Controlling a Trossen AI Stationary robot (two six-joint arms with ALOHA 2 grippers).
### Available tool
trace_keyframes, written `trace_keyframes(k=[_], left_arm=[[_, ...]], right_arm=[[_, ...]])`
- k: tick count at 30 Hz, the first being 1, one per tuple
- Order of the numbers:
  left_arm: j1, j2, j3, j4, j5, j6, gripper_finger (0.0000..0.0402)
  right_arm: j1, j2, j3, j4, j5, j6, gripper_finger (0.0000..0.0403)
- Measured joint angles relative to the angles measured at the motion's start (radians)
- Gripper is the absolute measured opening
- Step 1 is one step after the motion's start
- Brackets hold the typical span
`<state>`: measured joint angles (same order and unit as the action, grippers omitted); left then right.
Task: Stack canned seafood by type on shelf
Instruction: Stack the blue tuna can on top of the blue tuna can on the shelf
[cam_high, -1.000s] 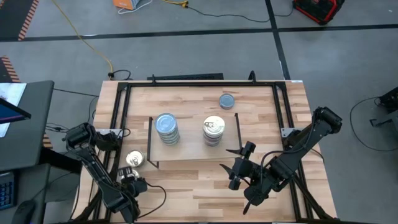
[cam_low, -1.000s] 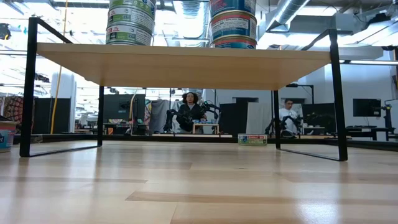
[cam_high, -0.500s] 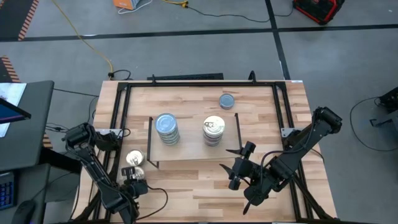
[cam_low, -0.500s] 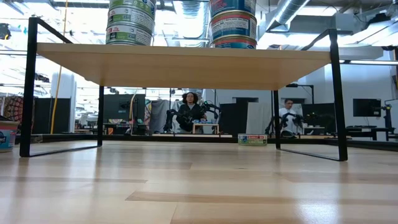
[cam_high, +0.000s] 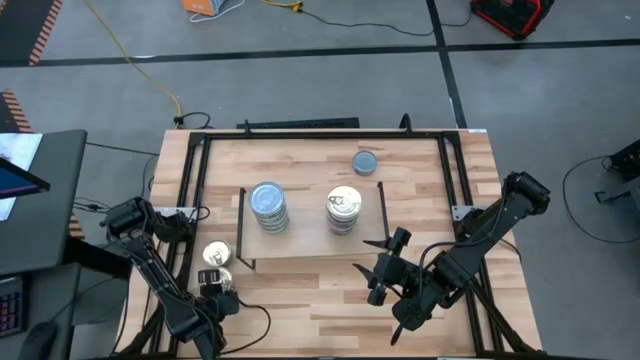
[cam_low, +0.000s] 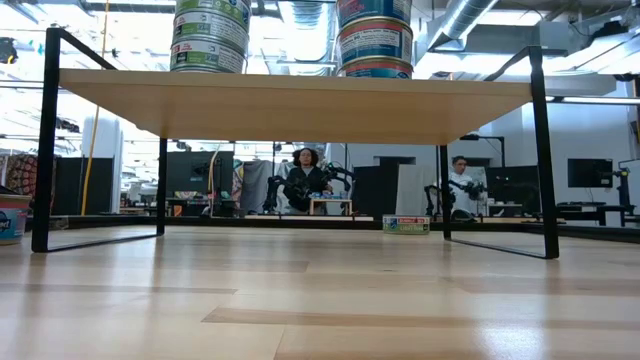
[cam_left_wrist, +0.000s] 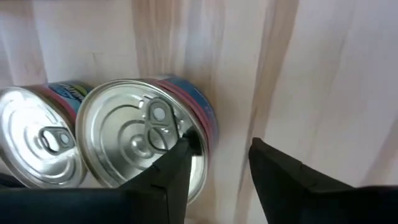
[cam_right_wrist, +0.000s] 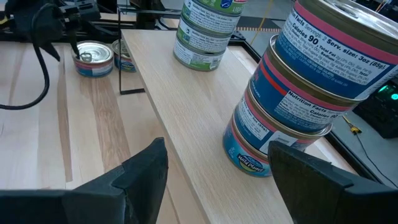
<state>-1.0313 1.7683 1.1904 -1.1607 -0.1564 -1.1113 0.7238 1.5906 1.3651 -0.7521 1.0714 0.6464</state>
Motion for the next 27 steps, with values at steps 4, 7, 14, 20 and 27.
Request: trace_keyframes(k=[4,7,14,20,27], left_arm=[[0.001,0.001,0.0,-0.02,-0.027,0.057,0.013],[0.001,0.001,0.0,-0.04,-0.056,0.056,0.0083],[0.001,0.001,0.0,-0.037,-0.045,0.044,0.0007],[0.001,0.001,0.0,-0.032,-0.024,0.032,0.0003],[0.002,0.001,-0.001,-0.014,-0.031,0.046,0.0056]], right_arm=[[0.0,0.0,0.0,0.002,0.0,0.0,0.0301],[0.0,0.0,0.0,0.002,0.0,0.0,0.0301],[0.0,0.0,0.0,0.002,0.0,0.0,0.0301],[0.0,0.0,0.0,0.004,0.0,0.0,0.0301],[0.0,0.0,0.0,0.005,0.0,0.0,0.0301]])
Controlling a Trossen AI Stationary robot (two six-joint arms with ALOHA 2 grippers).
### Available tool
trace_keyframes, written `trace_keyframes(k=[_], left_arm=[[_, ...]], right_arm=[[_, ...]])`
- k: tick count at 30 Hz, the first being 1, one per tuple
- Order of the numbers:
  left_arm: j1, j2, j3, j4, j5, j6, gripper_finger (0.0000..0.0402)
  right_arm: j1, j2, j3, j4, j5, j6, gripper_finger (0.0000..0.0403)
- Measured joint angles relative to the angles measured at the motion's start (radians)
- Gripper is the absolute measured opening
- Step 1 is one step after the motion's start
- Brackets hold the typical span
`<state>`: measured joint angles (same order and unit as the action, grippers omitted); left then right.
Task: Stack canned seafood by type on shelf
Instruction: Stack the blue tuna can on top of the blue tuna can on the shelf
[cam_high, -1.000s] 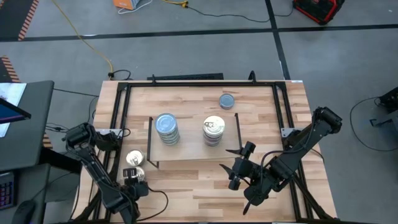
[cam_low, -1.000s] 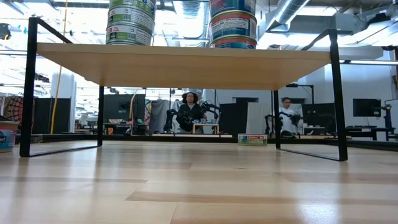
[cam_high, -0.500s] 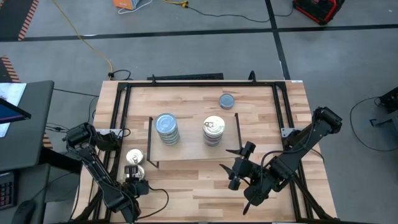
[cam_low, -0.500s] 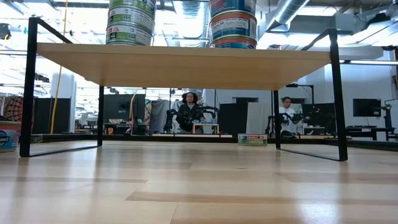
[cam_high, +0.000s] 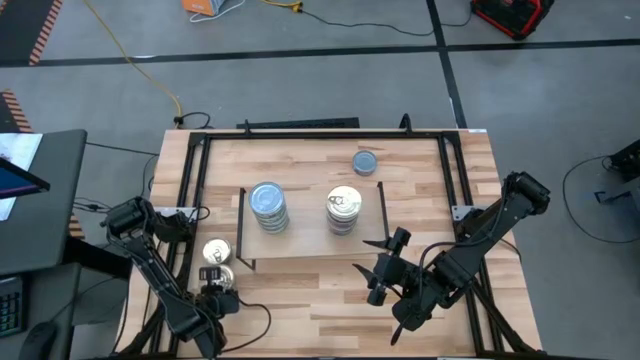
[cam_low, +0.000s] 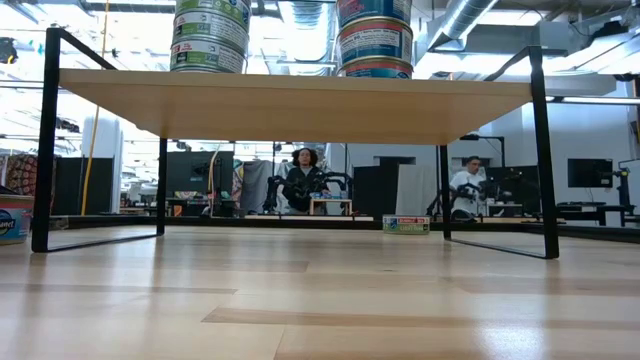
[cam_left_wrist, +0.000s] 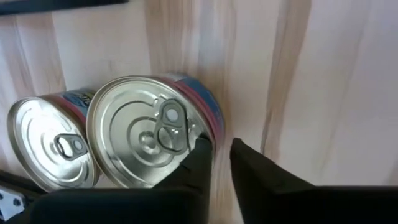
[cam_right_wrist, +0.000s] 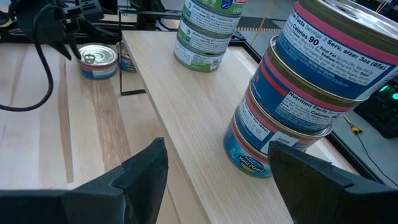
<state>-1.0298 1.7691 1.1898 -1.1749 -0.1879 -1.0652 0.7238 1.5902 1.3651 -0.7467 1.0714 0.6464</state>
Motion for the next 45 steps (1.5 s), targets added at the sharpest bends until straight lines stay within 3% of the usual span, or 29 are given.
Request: trace_keyframes(k=[4,11,17,25,31,34,38,45], left_arm=[[0.0,-0.001,-0.009,0.032,-0.013,0.039,0.0078],[-0.001,-0.004,-0.031,0.133,0.028,0.062,0.0008],[-0.003,-0.002,-0.033,0.19,0.04,0.082,0.0001],[0.0,0.0,-0.029,0.126,0.032,0.012,0.0001],[0.002,0.0,0.055,0.099,0.108,0.148,0.0],[0.006,0.0,0.133,0.034,0.091,0.225,0.0002],[0.029,-0.001,0.194,-0.071,0.1,0.311,0.0036],[0.035,-0.001,0.18,-0.026,0.134,0.654,0.0171]], right_arm=[[0.0,0.0,0.0,0.0,0.0,0.0,0.0301],[0.0,0.0,0.0,0.0,0.0,0.0,0.0301],[0.0,0.0,0.0,0.001,0.0,0.0,0.0301],[0.0,0.0,0.0,0.001,0.0,0.0,0.0301],[-0.003,0.0,0.0,0.002,0.0,0.0,0.0301],[-0.008,0.0,0.0,0.004,0.0,0.0,0.0301],[-0.013,0.0,0.0,0.01,-0.01,0.0,0.0301],[-0.013,0.0,0.0,0.015,-0.016,0.0,0.0301]])
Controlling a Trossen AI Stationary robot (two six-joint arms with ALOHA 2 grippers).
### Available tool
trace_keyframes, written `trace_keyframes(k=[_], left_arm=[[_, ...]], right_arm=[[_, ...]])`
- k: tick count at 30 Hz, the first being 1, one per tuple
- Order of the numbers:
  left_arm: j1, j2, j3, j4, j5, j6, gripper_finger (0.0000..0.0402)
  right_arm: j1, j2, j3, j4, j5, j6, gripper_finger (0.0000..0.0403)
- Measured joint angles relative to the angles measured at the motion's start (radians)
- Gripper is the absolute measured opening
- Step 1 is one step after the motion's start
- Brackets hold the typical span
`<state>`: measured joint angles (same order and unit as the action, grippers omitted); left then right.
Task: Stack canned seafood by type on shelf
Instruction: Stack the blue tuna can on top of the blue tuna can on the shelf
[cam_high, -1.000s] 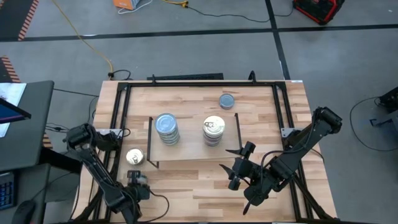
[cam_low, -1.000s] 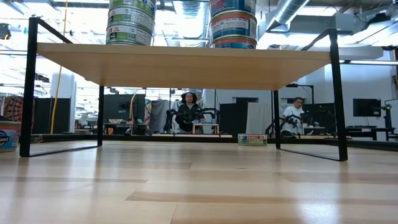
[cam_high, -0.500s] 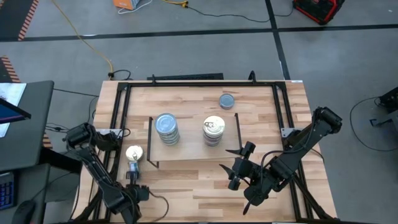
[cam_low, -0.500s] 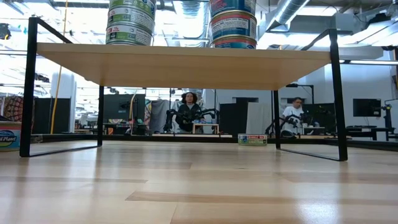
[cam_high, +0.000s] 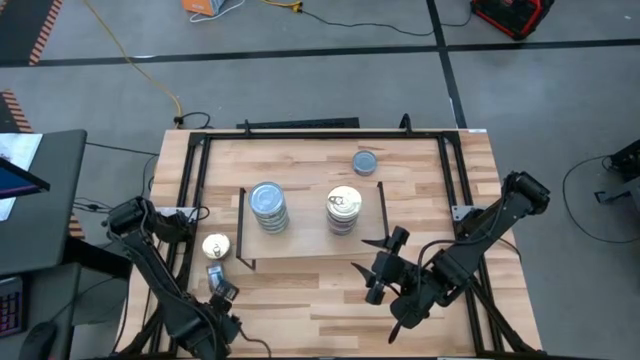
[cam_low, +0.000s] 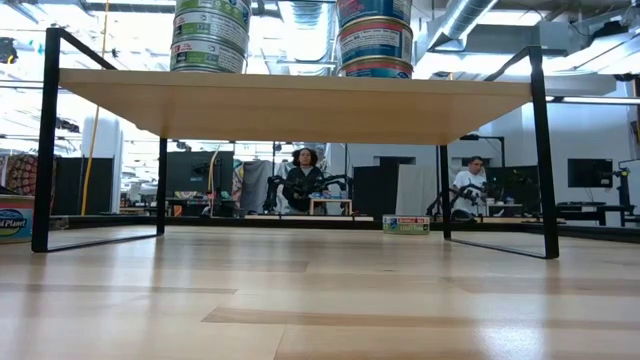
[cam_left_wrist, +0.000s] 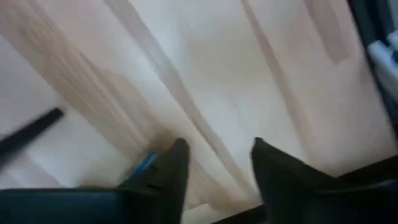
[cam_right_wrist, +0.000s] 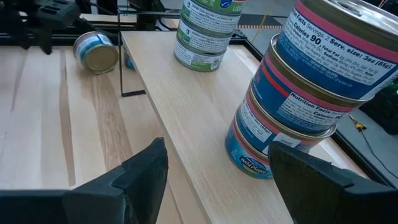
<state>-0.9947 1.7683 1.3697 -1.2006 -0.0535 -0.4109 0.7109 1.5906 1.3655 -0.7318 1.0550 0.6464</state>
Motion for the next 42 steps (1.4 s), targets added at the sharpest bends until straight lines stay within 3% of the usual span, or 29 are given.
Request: trace_keyframes(k=[7,14,18,23,29,35,42], left_arm=[[0.018,0.0,0.0,0.003,-0.062,0.209,0.0292],[0.052,0.0,-0.049,-0.016,-0.03,0.326,0.0322],[0.05,0.0,-0.132,-0.016,-0.001,0.402,0.0322],[0.05,0.0,-0.196,-0.017,-0.047,0.515,0.032],[0.048,0.0,-0.203,-0.047,-0.06,0.598,0.0268],[0.049,0.0,-0.203,-0.103,-0.059,0.585,0.0182],[0.049,0.001,-0.179,-0.119,-0.056,0.489,0.0181]], right_arm=[[0.0,0.0,0.0,0.015,-0.018,0.008,0.0301],[0.01,0.0,0.0,0.04,-0.04,0.018,0.0301],[0.025,0.0,0.0,0.04,-0.04,0.027,0.0301],[0.03,0.0,0.0,0.043,-0.039,0.027,0.0301],[0.027,0.001,0.0,0.043,-0.039,0.027,0.0301],[0.027,0.001,0.0,0.045,-0.039,0.027,0.0301],[0.027,0.001,0.0,0.045,-0.039,0.027,0.0301]])
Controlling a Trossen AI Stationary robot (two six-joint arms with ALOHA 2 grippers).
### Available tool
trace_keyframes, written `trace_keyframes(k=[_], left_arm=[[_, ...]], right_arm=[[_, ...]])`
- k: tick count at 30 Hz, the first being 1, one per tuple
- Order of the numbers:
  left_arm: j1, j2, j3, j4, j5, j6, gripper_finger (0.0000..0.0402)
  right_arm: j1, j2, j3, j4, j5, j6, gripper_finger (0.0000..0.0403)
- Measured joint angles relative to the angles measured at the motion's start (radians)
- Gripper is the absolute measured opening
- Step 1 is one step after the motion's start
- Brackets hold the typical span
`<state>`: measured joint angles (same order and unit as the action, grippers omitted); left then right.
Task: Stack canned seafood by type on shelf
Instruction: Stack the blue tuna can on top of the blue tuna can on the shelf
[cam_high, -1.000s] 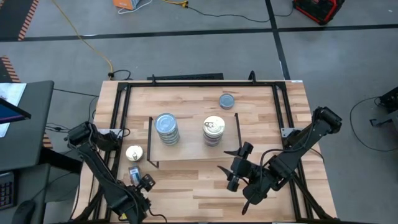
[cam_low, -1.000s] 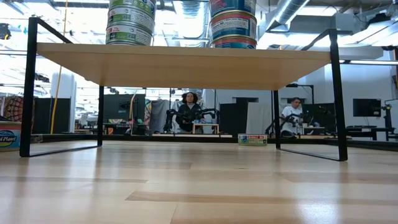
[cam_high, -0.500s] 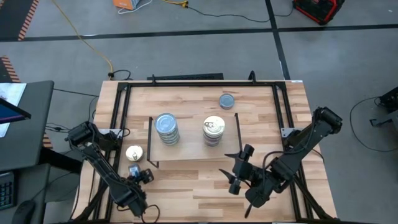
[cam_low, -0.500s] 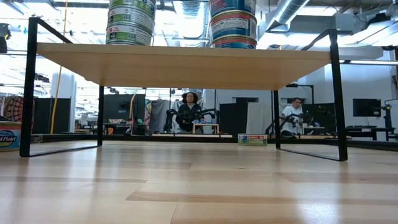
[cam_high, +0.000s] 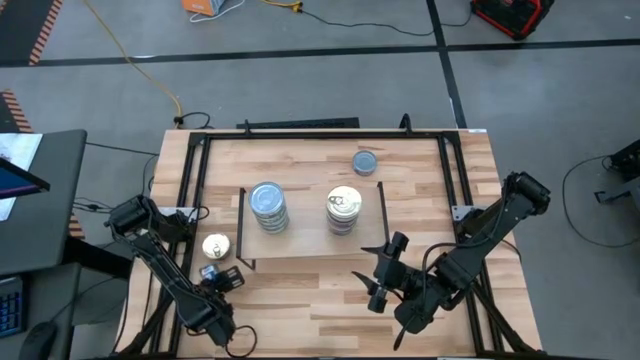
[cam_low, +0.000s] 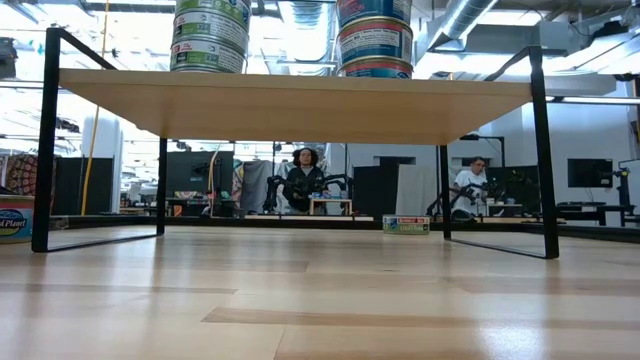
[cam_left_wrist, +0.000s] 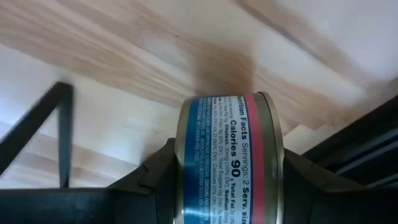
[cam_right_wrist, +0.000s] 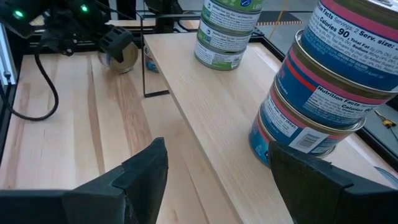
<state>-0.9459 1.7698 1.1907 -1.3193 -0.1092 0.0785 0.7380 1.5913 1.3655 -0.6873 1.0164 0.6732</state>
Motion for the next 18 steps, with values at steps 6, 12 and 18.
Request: trace_keyframes(k=[6,12,18], left_arm=[[0.012,0.0,0.173,0.023,-0.111,-0.114,0.0181],[0.076,0.0,0.411,0.066,-0.239,-0.358,0.0181],[0.168,-0.002,0.602,0.157,-0.25,-0.4,0.0181]], right_arm=[[0.0,0.0,0.0,0.0,0.0,0.0,0.0301],[0.009,0.0,0.0,-0.009,0.0,-0.001,0.0301],[0.05,0.0,0.0,-0.06,0.007,0.0,0.0301]])
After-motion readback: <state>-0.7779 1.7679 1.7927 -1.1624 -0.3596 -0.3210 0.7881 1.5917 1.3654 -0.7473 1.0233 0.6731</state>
